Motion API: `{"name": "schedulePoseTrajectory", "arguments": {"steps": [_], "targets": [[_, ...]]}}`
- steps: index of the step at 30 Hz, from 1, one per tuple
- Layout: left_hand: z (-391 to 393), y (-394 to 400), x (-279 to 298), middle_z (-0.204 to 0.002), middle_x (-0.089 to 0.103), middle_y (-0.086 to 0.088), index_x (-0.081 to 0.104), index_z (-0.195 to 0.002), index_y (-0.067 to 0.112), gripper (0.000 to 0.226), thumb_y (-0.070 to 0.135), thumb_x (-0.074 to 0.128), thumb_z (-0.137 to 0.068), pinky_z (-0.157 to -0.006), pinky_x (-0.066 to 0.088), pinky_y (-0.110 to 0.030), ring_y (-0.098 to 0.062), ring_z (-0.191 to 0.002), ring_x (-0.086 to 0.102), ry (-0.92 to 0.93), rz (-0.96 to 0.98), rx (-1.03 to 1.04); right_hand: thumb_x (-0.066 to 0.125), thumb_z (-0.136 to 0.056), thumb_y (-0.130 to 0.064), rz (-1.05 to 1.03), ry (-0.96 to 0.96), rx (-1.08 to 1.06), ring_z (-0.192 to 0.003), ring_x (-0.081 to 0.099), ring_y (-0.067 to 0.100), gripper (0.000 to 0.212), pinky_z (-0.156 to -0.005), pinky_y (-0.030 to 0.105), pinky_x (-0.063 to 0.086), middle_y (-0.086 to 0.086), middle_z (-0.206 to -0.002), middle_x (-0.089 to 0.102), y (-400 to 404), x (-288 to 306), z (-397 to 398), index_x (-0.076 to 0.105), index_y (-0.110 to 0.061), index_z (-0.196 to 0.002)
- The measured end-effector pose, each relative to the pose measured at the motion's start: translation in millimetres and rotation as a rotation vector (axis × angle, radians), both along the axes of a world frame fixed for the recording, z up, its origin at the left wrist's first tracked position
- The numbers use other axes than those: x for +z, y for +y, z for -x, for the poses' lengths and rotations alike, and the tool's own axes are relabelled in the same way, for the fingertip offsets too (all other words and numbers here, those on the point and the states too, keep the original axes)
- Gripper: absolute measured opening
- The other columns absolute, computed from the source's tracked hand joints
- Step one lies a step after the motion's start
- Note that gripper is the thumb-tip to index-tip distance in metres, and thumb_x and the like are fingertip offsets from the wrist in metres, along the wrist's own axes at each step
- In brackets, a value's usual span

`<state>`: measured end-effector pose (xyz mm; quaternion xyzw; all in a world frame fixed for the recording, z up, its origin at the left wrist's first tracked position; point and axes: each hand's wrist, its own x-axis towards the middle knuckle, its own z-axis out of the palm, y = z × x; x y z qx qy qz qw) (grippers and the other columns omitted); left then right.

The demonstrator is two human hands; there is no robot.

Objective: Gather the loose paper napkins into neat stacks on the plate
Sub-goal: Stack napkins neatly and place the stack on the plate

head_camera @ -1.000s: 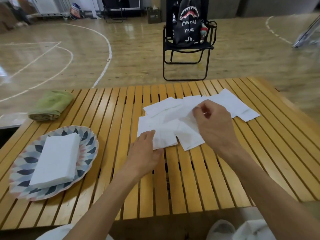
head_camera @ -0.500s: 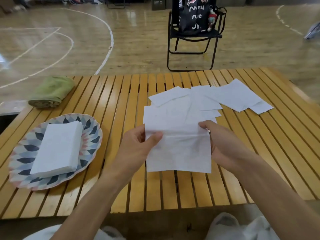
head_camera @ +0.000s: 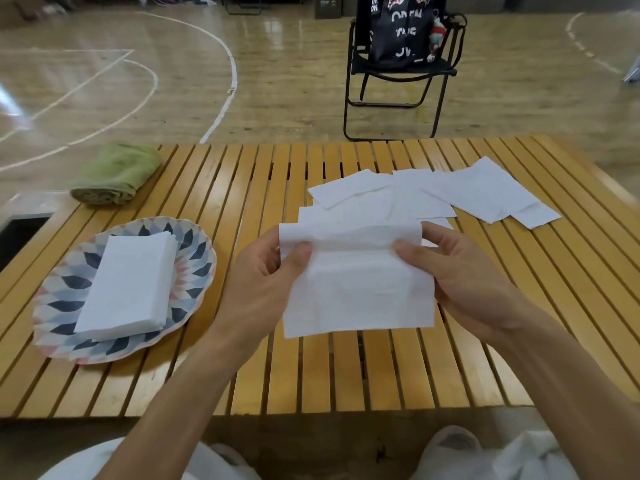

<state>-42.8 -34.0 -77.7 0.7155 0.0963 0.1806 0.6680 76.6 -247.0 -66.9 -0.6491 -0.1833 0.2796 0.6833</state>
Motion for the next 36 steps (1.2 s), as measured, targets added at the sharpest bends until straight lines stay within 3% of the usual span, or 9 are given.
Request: {"name": "schedulePoseTrajectory", "arguments": {"steps": [5, 8, 11, 14, 16, 20, 23, 27, 36], "targets": [[1.9, 7.1, 3.1, -0.109, 0.071, 0.009, 0.073, -0.108, 0.041, 0.043, 0.01, 0.044, -0.103, -0.079, 0.056, -0.024, -0.011, -0.102, 0.066, -0.062, 0.037, -0.079, 0.053, -0.101, -0.012, -0.034, -0.004, -0.016, -0.099, 0.072, 0.014, 0.028, -0.072, 0.023, 0.057, -0.004, -0.11, 0.075, -5.6, 5.0, -4.1, 0.079, -0.023, -0.101], [-0.5, 11.6, -2.6, -0.101, 0.071, 0.009, 0.077, -0.095, 0.026, 0.043, 0.01, 0.038, -0.104, -0.076, 0.057, -0.025, -0.01, -0.094, 0.067, 0.093, 0.023, -0.063, 0.052, -0.098, -0.008, 0.112, 0.003, -0.059, -0.089, 0.069, 0.012, 0.03, -0.063, 0.023, 0.054, -0.012, -0.098, 0.074, -7.8, 1.3, -7.7, 0.079, -0.016, -0.087], [-3.5, 11.6, -7.7, -0.099, 0.071, 0.015, 0.077, -0.091, 0.028, 0.037, 0.022, 0.042, -0.103, -0.076, 0.059, -0.026, -0.011, -0.092, 0.07, 0.271, 0.054, -0.075, 0.044, -0.097, -0.01, 0.206, 0.071, -0.136, -0.09, 0.073, 0.016, 0.037, -0.067, 0.028, 0.058, -0.011, -0.099, 0.075, -7.2, -3.8, -11.6, 0.08, -0.015, -0.09], [-3.5, 13.0, -16.1, -0.096, 0.066, 0.027, 0.073, -0.093, 0.035, 0.021, 0.032, 0.053, -0.1, -0.07, 0.058, -0.022, 0.006, -0.089, 0.063, 0.308, -0.136, -0.037, 0.052, -0.096, -0.019, 0.236, 0.111, -0.083, -0.09, 0.075, 0.021, 0.026, -0.071, 0.033, 0.062, -0.005, -0.098, 0.077, -5.1, -5.9, -12.7, 0.078, -0.017, -0.098], [-2.6, 15.3, -21.1, -0.098, 0.063, 0.027, 0.067, -0.099, 0.037, 0.011, 0.028, 0.061, -0.096, -0.068, 0.056, -0.02, 0.013, -0.088, 0.059, 0.323, -0.263, -0.031, 0.061, -0.096, -0.019, 0.364, 0.049, -0.035, -0.085, 0.075, 0.014, 0.015, -0.067, 0.027, 0.061, -0.007, -0.094, 0.077, -3.8, -10.7, -12.5, 0.075, -0.02, -0.101], [-1.9, 17.7, -30.0, -0.103, 0.056, 0.025, 0.06, -0.103, 0.039, 0.021, 0.023, 0.066, -0.092, -0.071, 0.057, -0.023, -0.001, -0.086, 0.062, 0.447, -0.451, -0.042, 0.073, -0.088, -0.013, 0.686, -0.145, 0.029, -0.081, 0.072, 0.015, 0.019, -0.067, 0.025, 0.06, 0.0, -0.097, 0.072, 4.6, -27.4, -6.9, 0.066, -0.026, -0.1], [-1.3, 18.7, -37.3, -0.1, 0.057, 0.02, 0.059, -0.098, 0.039, 0.021, 0.023, 0.069, -0.089, -0.066, 0.047, -0.015, -0.003, -0.089, 0.058, 0.547, -0.637, -0.089, 0.074, -0.083, -0.018, 0.839, -0.244, 0.092, -0.085, 0.066, 0.014, 0.023, -0.066, 0.027, 0.054, -0.001, -0.098, 0.065, 10.5, -38.1, -0.7, 0.06, -0.031, -0.096], [1.4, 19.1, -46.2, -0.096, 0.056, 0.017, 0.056, -0.092, 0.04, 0.018, 0.027, 0.068, -0.089, -0.062, 0.042, -0.013, -0.004, -0.086, 0.057, 0.648, -0.727, -0.161, 0.073, -0.082, -0.018, 0.934, -0.346, 0.141, -0.085, 0.059, 0.009, 0.022, -0.063, 0.021, 0.042, -0.007, -0.097, 0.059, 14.5, -43.9, 1.5, 0.058, -0.031, -0.091], [0.1, 22.2, -53.1, -0.089, 0.045, 0.024, 0.053, -0.101, 0.038, 0.016, 0.029, 0.064, -0.093, -0.06, 0.04, -0.013, 0.0, -0.08, 0.052, 0.657, -0.81, -0.158, 0.07, -0.088, -0.01, 0.992, -0.413, 0.121, -0.087, 0.061, 0.009, 0.022, -0.066, 0.02, 0.047, -0.006, -0.093, 0.061, 18.2, -47.0, 3.3, 0.058, -0.027, -0.094]]}}
